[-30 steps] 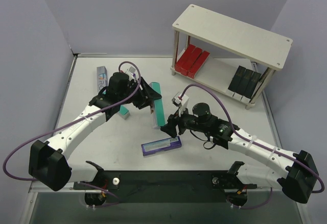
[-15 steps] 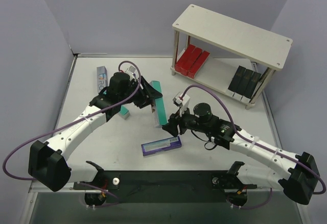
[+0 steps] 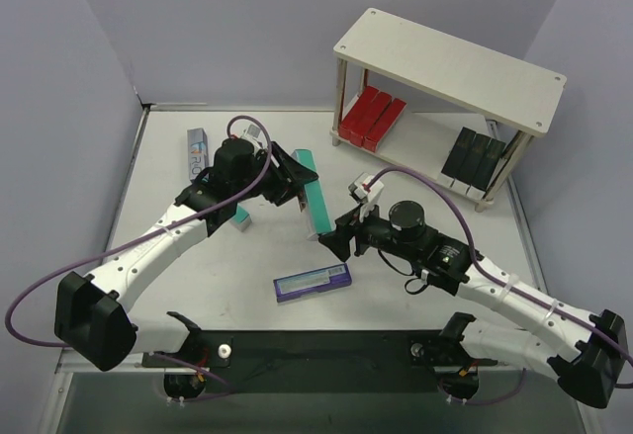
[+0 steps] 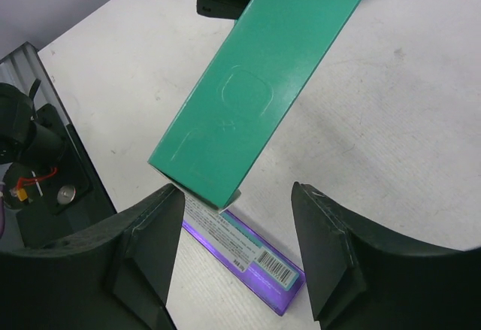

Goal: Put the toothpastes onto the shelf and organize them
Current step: Pick up the toothpaste from the center of the board.

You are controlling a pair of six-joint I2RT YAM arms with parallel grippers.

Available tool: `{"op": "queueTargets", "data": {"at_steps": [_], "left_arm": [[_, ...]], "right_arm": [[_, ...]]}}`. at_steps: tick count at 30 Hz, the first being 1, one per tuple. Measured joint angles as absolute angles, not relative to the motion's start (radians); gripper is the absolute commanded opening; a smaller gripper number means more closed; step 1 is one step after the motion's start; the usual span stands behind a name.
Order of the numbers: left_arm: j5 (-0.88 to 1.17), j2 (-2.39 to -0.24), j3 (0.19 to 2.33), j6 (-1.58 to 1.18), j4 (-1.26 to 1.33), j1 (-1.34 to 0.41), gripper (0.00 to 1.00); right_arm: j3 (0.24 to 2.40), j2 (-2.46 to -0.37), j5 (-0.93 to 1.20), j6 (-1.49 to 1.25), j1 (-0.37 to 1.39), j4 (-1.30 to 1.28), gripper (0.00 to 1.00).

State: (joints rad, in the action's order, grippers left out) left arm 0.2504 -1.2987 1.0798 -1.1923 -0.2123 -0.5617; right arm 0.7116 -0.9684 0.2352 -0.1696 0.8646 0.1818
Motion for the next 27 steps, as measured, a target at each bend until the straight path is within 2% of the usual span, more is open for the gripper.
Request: {"op": "queueTargets", "data": {"at_steps": [20,27], "left_arm": [[0.24,-1.34,1.081,-1.341,-0.104,-0.568,0.63],[0.241,-1.341,1.081,-1.391,-0.045,-0.568,0.64]], "right_arm": [[0.727,-0.923,0.186,-0.176,0.865,0.175,0.71],[0.729,-0.927,0.163,-0.205,0.87,0.201,0.72]]}}
